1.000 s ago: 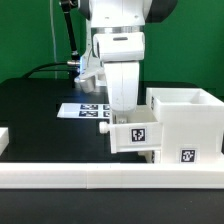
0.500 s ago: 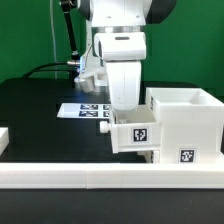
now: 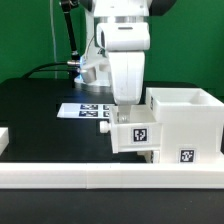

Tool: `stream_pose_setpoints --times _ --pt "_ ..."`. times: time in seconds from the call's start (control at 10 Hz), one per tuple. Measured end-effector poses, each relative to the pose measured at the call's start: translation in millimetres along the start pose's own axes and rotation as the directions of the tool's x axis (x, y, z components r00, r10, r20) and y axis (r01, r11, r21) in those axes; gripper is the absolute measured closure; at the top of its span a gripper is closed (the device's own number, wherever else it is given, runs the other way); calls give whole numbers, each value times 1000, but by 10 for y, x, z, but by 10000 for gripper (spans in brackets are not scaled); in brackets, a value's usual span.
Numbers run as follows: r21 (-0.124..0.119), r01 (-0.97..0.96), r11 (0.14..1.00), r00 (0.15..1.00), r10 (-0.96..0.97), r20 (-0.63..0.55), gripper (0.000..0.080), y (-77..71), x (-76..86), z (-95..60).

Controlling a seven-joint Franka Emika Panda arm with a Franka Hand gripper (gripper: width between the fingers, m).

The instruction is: Assemble drawer

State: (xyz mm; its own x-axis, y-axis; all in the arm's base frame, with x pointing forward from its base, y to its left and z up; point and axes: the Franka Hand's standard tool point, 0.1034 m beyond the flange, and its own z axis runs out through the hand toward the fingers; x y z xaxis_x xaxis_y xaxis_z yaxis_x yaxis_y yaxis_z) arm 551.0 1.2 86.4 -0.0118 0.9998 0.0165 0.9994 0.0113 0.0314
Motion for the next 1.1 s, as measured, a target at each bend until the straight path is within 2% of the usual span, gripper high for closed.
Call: stream_pose_setpoints --times 0.2,0.4,0.5,0.6,0.9,1.1 --pt "7 10 1000 1000 -10 24 151 15 -175 -186" --pt "15 21 1000 999 -22 34 150 32 -411 -245" --pt "18 29 999 999 -29 34 150 31 -508 -228" --pt "32 38 999 999 -39 27 150 3 -581 -129" --pt "63 57 996 998 -57 0 150 16 -620 135" --pt "64 33 997 999 -32 -7 150 95 -458 191"
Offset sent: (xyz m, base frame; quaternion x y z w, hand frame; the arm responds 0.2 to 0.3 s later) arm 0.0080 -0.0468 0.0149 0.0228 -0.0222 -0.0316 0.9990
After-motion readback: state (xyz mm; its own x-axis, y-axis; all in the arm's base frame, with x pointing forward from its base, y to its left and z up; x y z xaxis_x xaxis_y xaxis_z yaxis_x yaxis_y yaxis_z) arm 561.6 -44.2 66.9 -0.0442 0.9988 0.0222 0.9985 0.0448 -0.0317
